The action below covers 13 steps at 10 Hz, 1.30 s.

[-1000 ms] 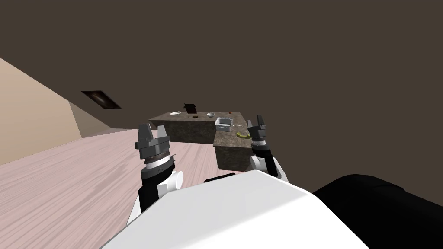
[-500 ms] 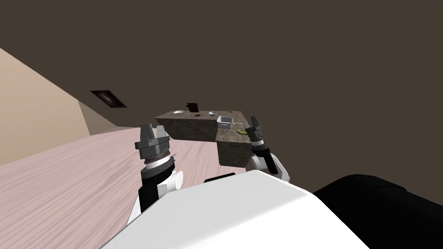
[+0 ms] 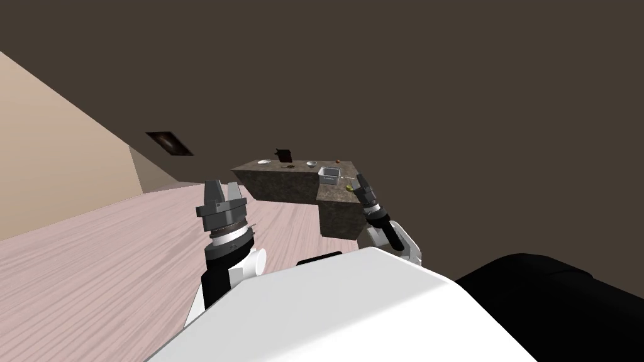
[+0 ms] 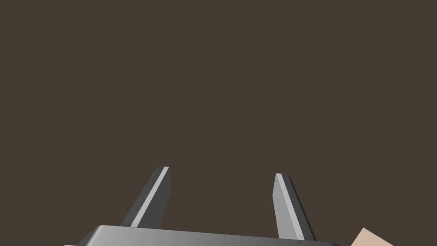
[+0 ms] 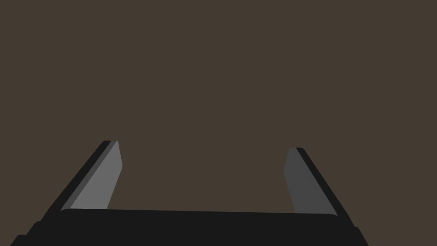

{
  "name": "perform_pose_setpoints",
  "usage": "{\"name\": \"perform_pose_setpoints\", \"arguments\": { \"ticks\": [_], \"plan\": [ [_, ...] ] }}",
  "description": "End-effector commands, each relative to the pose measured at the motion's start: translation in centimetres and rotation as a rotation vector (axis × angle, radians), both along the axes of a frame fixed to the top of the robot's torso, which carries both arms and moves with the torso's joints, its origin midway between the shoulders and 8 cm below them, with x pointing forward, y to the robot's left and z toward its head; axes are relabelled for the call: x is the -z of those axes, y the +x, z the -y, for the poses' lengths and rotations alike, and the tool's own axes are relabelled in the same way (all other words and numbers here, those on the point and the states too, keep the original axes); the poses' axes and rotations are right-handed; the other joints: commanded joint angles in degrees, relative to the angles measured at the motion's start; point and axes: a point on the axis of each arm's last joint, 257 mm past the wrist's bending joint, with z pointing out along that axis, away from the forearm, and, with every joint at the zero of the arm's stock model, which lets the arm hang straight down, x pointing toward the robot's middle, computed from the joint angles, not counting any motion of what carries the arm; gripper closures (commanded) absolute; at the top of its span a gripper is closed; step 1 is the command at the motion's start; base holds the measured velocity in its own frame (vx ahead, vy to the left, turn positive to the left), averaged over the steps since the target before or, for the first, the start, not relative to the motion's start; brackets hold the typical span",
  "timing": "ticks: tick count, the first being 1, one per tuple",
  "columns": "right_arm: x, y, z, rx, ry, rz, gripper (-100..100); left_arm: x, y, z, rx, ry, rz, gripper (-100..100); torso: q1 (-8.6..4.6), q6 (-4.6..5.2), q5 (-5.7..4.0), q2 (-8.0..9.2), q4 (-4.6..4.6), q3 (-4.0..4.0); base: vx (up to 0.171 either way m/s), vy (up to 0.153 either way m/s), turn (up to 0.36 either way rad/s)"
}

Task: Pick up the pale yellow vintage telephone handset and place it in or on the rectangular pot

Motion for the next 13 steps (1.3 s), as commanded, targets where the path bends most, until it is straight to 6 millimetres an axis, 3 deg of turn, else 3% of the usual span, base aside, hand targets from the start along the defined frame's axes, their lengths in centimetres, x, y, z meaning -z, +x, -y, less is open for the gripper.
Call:
{"name": "perform_pose_setpoints", "arguments": {
  "ticks": [1, 4, 5, 6, 7, 8, 9, 10, 11, 12, 13],
  "plan": [
    [1.9, 0.6, -0.4, -0.014, -0.066, -0.032, -100, 0.0, 0.0, 0.0, 0.000, 0.000, 0.000, 0, 0.00, 0.00, 0.00, 0.00, 0.00, 0.00, -0.139, 0.087, 0.095],
    [3.7, 1.0, -0.8, -0.034, -0.149, -0.062, -100, 0.0, 0.0, 0.0, 0.000, 0.000, 0.000, 0, -0.09, 0.00, -0.01, -0.10, -0.02, -0.05, -0.074, 0.034, 0.038],
    [5.6, 1.5, -1.0, -0.041, -0.205, -0.092, -100, 0.0, 0.0, 0.0, 0.000, 0.000, 0.000, 0, -0.15, 0.01, -0.03, -0.18, -0.03, -0.10, -0.059, 0.040, 0.080],
    [5.7, 1.4, -1.0, -0.045, -0.217, -0.093, -100, 0.0, 0.0, 0.0, 0.000, 0.000, 0.000, 0, -0.10, 0.00, -0.02, -0.20, -0.04, -0.11, -0.052, 0.036, 0.039],
    [7.8, 1.8, -1.0, -0.052, -0.277, -0.126, -100, 0.0, 0.0, 0.0, 0.000, 0.000, 0.000, 0, -0.10, 0.02, -0.02, -0.22, -0.04, -0.12, -0.052, 0.043, 0.083],
    [7.8, 1.7, -1.0, -0.057, -0.290, -0.127, -100, 0.0, 0.0, 0.0, 0.000, 0.000, 0.000, 0, -0.07, 0.00, -0.02, -0.23, -0.05, -0.13, -0.043, 0.034, 0.048],
    [10.1, 2.0, -0.8, -0.062, -0.351, -0.161, -100, 0.0, 0.0, 0.0, 0.000, 0.000, 0.000, 0, -0.10, 0.01, -0.01, -0.26, -0.05, -0.14, -0.041, 0.038, 0.107],
    [10.2, 2.0, -0.8, -0.068, -0.369, -0.163, -100, 0.0, 0.0, 0.0, 0.000, 0.000, 0.000, 0, -0.10, 0.00, -0.02, -0.27, -0.06, -0.15, -0.033, 0.029, 0.046],
    [12.6, 2.1, -0.4, -0.072, -0.430, -0.199, -100, 0.0, 0.0, 0.0, 0.000, 0.000, 0.000, 0, -0.13, 0.02, -0.02, -0.30, -0.06, -0.16, -0.031, 0.028, 0.120],
    [12.7, 2.1, -0.3, -0.079, -0.454, -0.201, -100, 0.0, 0.0, 0.0, 0.000, 0.000, 0.000, 0, -0.14, -0.01, -0.03, -0.32, -0.07, -0.18, -0.026, 0.022, 0.054],
    [14.9, 2.0, 0.1, -0.087, -0.520, -0.232, -100, 0.0, 0.0, 0.0, 0.000, 0.000, 0.000, 0, -0.16, 0.02, -0.03, -0.33, -0.07, -0.18, -0.020, 0.029, 0.090]
  ]
}}
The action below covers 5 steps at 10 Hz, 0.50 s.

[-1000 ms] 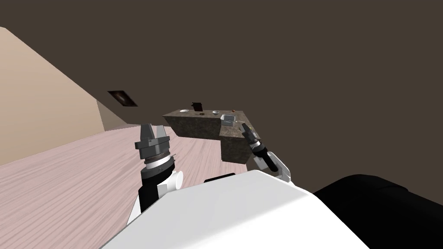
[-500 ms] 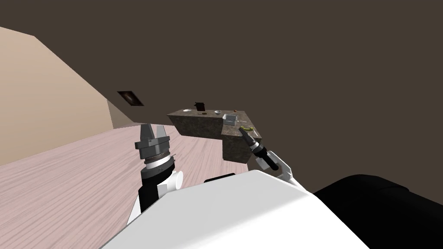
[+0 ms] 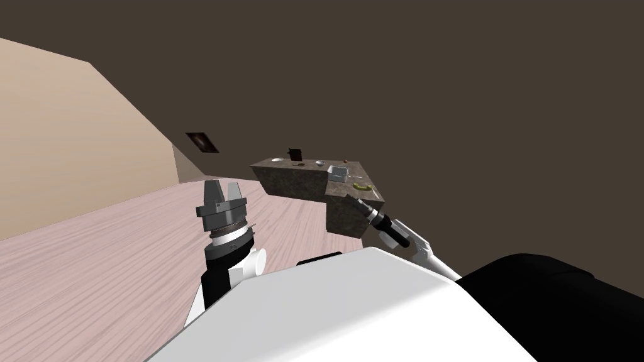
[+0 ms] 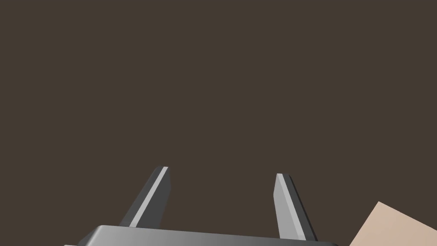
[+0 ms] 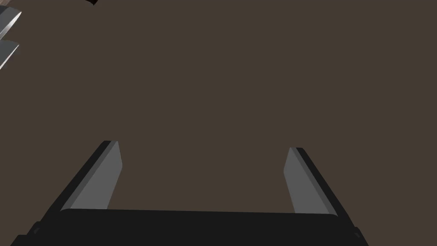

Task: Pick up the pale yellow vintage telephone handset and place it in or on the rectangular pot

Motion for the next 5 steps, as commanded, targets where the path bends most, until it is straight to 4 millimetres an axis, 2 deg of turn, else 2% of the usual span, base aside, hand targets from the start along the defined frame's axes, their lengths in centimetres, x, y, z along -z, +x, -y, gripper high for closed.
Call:
{"name": "perform_pose_setpoints", "arguments": {
  "ticks": [1, 2, 3, 4, 5],
  "plan": [
    [1.4, 0.0, 0.1, -0.012, -0.061, -0.022, -100, 0.0, 0.0, 0.0, 0.000, 0.000, 0.000, 0, 0.00, 0.00, 0.00, 0.00, 0.00, 0.00, -0.014, 0.025, 0.069],
    [3.5, -0.2, 0.6, -0.023, -0.130, -0.047, -100, 0.0, 0.0, 0.0, 0.000, 0.000, 0.000, 0, 0.00, 0.00, 0.00, -0.02, 0.00, -0.01, -0.005, 0.028, 0.133],
    [4.1, -0.2, 1.3, -0.023, -0.158, -0.062, -100, 0.0, 0.0, 0.0, 0.000, 0.000, 0.000, 0, 0.01, -0.01, 0.00, -0.06, -0.01, -0.04, 0.002, 0.019, 0.072],
    [6.1, -0.5, 1.9, -0.033, -0.222, -0.086, -100, 0.0, 0.0, 0.0, 0.000, 0.000, 0.000, 0, -0.02, 0.01, 0.00, -0.09, -0.02, -0.05, 0.006, 0.020, 0.153],
    [6.8, -0.5, 2.8, -0.034, -0.258, -0.103, -100, 0.0, 0.0, 0.0, 0.000, 0.000, 0.000, 0, -0.03, -0.02, 0.00, -0.12, -0.02, -0.07, 0.009, 0.012, 0.072]
  ]
}}
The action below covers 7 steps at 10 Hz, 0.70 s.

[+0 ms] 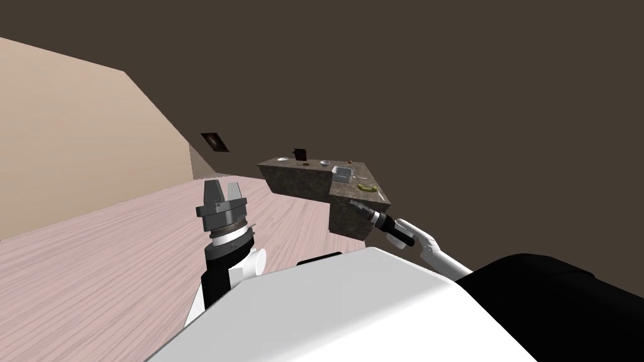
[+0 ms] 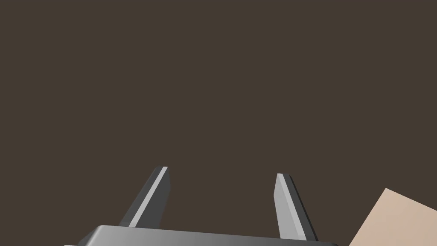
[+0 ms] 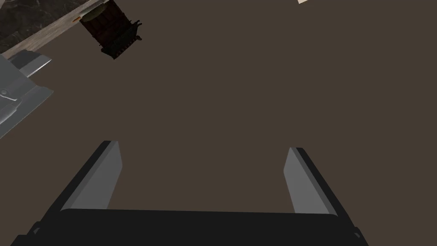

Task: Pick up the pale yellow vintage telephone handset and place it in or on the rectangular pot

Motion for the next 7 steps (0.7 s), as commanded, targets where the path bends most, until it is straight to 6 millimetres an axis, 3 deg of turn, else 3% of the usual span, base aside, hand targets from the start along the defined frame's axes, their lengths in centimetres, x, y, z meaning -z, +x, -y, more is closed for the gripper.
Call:
{"name": "perform_pose_setpoints", "arguments": {
  "ticks": [1, 3, 6, 7],
  "plan": [
    [2.5, -0.6, 1.4, -0.012, -0.093, -0.034, -100, 0.0, 0.0, 0.0, 0.000, 0.000, 0.000, 0, 0.00, 0.00, 0.00, 0.00, 0.00, 0.00, 0.016, 0.015, 0.146],
    [3.1, -0.6, 2.6, -0.014, -0.135, -0.051, -100, 0.0, 0.0, 0.0, 0.000, 0.000, 0.000, 0, -0.01, 0.00, 0.00, -0.03, -0.01, -0.02, 0.013, 0.007, 0.025],
    [7.1, -1.7, 6.5, -0.032, -0.316, -0.116, -100, 0.0, 0.0, 0.0, 0.000, 0.000, 0.000, 0, -0.01, 0.00, 0.00, -0.04, -0.01, -0.02, 0.019, 0.012, 0.129],
    [7.3, -1.7, 7.6, -0.033, -0.348, -0.127, -100, 0.0, 0.0, 0.0, 0.000, 0.000, 0.000, 0, 0.00, -0.03, 0.00, -0.05, -0.01, -0.03, 0.021, 0.009, 0.077]
  ]
}}
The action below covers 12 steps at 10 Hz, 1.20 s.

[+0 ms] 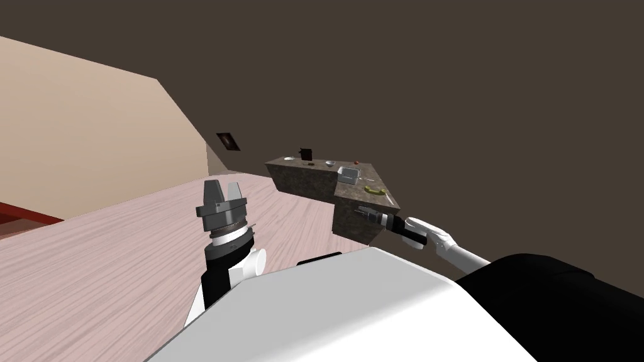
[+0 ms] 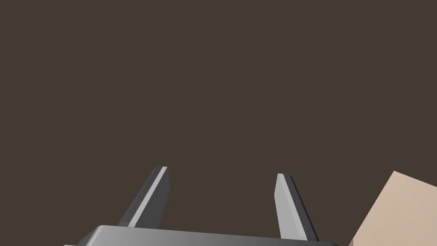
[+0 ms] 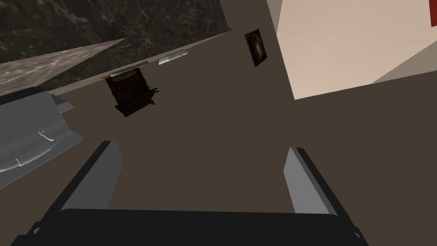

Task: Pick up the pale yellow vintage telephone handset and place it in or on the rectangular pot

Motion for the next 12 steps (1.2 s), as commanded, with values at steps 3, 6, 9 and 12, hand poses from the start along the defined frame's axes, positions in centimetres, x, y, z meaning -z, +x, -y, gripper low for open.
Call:
{"name": "perform_pose_setpoints", "arguments": {
  "ticks": [3, 6, 9, 12],
  "plan": [
    [1.8, -0.7, 4.1, -0.017, -0.146, -0.047, -100, 0.0, 0.0, 0.0, 0.000, 0.000, 0.000, 0, 0.01, -0.04, 0.00, 0.00, 0.00, 0.00, 0.019, 0.008, 0.069],
    [3.0, -1.5, 7.4, -0.029, -0.257, -0.084, -100, 0.0, 0.0, 0.0, 0.000, 0.000, 0.000, 0, 0.01, 0.00, 0.00, -0.05, -0.01, -0.03, 0.026, 0.008, 0.071],
    [5.0, -3.4, 13.3, -0.040, -0.435, -0.156, -100, 0.0, 0.0, 0.0, 0.000, 0.000, 0.000, 0, -0.01, -0.01, 0.00, -0.02, 0.00, -0.01, 0.032, 0.003, 0.129],
    [4.4, -4.3, 17.7, -0.066, -0.575, -0.197, -100, 0.0, 0.0, 0.0, 0.000, 0.000, 0.000, 0, 0.02, -0.04, 0.00, -0.11, -0.02, -0.06, 0.043, 0.005, 0.093]
  ]
}}
